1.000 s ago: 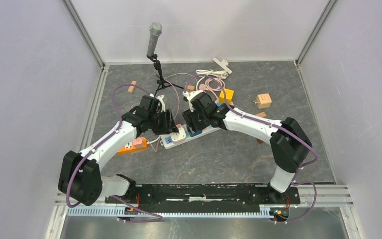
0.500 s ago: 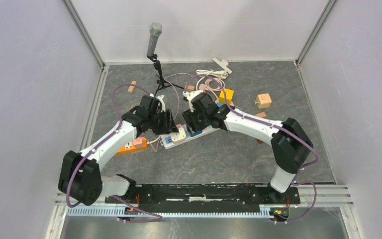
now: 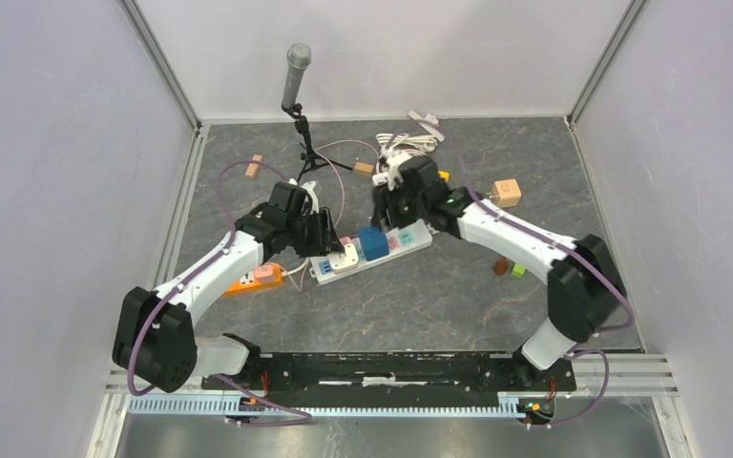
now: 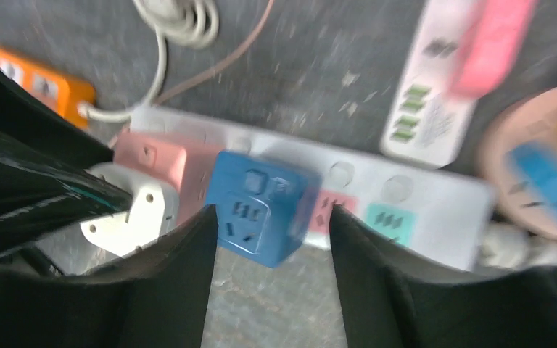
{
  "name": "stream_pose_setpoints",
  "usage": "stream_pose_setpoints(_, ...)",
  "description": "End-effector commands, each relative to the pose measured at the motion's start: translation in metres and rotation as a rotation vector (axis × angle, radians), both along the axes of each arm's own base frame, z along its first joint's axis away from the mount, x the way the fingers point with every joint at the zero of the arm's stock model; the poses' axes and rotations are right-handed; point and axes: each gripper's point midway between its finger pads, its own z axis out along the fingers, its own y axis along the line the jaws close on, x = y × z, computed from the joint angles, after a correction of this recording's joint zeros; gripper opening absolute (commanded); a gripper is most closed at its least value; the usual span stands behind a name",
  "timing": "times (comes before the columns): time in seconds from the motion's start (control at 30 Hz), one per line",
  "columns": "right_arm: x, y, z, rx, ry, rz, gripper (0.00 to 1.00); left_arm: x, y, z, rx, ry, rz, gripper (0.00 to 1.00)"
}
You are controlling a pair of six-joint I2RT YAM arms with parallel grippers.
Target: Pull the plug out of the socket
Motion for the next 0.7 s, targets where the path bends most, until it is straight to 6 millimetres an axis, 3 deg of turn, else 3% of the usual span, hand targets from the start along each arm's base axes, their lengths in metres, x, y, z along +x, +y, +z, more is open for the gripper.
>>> stream_pose_setpoints(0.0, 0.041, -0.006, 0.124, 0.228, -0.298, -0.055, 0.0, -0.039, 0.057, -0.057, 0.29, 0.191, 0.052, 0.5)
stream_pose_setpoints(0.13, 0.042, -0.009, 0.128, 0.214, -0.324, -0.047, 0.0, -0.037, 0.055, -0.055, 0.282, 0.19, 0.052, 0.5)
stream_pose_setpoints(0.27, 0.039, -0.009, 0.097, 0.148, -0.237, -0.043, 0.03, -0.035, 0.053, -0.052, 0.274, 0.182, 0.051, 0.5)
stream_pose_setpoints(0.37, 0.028, -0.004, 0.078, 0.1, -0.202, -0.021, 0.43, -0.035, 0.054, -0.051, 0.275, 0.175, 0.054, 0.5)
stream_pose_setpoints(0.47, 0.014, 0.004, 0.068, 0.08, -0.201, 0.007, 0.74, -0.035, 0.055, -0.051, 0.278, 0.176, 0.056, 0.5)
stream_pose_setpoints(0.57, 0.003, 0.01, 0.053, 0.054, -0.174, 0.031, 0.86, -0.034, 0.054, -0.051, 0.273, 0.174, 0.059, 0.5)
stream_pose_setpoints(0.67, -0.007, 0.013, 0.031, -0.007, -0.134, 0.045, 0.91, -0.035, 0.054, -0.051, 0.274, 0.177, 0.059, 0.5)
